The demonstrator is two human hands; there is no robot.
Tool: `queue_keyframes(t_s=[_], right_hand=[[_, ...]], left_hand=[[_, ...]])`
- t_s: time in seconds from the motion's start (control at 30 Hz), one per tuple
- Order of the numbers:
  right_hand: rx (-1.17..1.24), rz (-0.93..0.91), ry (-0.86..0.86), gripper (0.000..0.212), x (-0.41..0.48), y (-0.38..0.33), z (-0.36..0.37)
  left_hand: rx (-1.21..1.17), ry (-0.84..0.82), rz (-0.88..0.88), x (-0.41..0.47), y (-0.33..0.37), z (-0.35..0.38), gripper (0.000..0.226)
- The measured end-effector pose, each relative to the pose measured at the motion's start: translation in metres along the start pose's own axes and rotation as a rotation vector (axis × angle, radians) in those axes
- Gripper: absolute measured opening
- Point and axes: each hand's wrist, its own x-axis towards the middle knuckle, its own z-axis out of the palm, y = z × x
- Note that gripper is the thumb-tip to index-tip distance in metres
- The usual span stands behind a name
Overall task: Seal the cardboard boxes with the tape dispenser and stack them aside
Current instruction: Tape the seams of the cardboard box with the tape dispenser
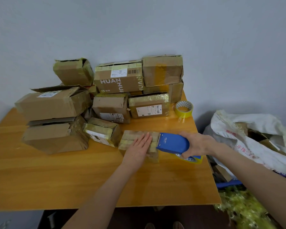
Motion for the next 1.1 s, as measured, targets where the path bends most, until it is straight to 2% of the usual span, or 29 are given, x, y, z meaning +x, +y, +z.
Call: queue_keyframes(t_s=[0.27,0.4,0.53,0.77,1.1], right_hand=[[0.195,0.009,-0.023,0.065,-0.014,0.029,-0.007],[0.08,0.075,-0.08,0.069,-0.021,0.033,-0.005],[-0.121,0.062,-0.077,0.066,-0.008,0.006,-0.002],[-0.172,0.052,-0.131,0.063,0.017,-0.019,-0.007],[0.03,0.113,-0.254,0.058,0.03,-0.019,-0.013]], left_hand=[[-0.037,0.017,0.045,0.002,-0.007,-0.002,0.07],[-0.039,0.018,0.047,0.003,-0.009,0.0,0.072],[-0.075,0.018,0.048,0.005,-0.01,0.0,0.073],[-0.069,0.06,0.042,0.0,-0.007,0.002,0.073],[-0.063,0.028,0.043,0.005,-0.009,0.003,0.074]])
